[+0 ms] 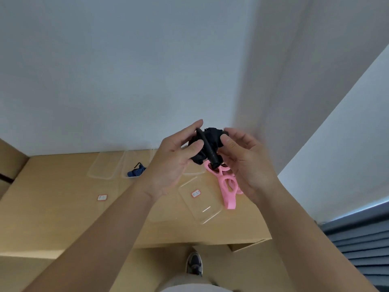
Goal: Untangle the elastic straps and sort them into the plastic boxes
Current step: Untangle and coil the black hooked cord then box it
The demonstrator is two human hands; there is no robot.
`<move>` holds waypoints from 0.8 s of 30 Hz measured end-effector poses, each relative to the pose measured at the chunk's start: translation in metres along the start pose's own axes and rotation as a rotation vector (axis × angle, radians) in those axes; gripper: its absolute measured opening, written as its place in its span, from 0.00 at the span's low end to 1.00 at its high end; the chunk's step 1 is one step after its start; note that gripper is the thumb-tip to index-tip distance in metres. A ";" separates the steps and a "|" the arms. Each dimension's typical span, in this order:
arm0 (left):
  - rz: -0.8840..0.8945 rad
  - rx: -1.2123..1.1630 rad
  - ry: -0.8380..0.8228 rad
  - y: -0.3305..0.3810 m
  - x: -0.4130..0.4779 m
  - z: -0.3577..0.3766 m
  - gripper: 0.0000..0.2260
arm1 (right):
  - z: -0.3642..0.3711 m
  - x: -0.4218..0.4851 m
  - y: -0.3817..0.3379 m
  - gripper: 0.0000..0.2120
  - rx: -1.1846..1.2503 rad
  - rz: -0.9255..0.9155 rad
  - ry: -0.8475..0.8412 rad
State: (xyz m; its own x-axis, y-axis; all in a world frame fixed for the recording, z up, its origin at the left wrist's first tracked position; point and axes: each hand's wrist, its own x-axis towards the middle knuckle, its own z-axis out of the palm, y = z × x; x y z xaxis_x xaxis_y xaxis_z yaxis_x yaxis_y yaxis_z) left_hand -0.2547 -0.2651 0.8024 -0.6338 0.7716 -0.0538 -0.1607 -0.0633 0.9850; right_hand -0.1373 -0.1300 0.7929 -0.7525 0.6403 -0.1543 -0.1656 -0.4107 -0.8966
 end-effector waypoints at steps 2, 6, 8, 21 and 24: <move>-0.020 0.005 0.043 -0.005 -0.014 0.002 0.20 | 0.001 -0.009 0.014 0.13 0.012 -0.004 -0.017; -0.062 0.086 0.114 -0.016 -0.042 0.004 0.18 | -0.001 -0.026 0.042 0.12 0.056 -0.002 -0.003; -0.095 0.110 0.132 -0.021 -0.053 0.004 0.17 | -0.001 -0.033 0.054 0.11 0.058 0.019 0.005; -0.202 0.225 0.212 -0.036 -0.110 -0.067 0.27 | 0.061 -0.030 0.105 0.09 -0.030 0.234 -0.023; -0.199 0.148 0.279 -0.039 -0.112 -0.101 0.26 | 0.092 -0.022 0.125 0.05 -0.052 0.263 -0.076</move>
State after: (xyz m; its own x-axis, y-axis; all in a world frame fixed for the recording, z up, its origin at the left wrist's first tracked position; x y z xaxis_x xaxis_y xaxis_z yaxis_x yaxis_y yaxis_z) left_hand -0.2539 -0.4135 0.7535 -0.7860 0.5563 -0.2696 -0.2037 0.1787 0.9626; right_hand -0.2002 -0.2551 0.7219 -0.8115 0.4646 -0.3545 0.0729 -0.5213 -0.8503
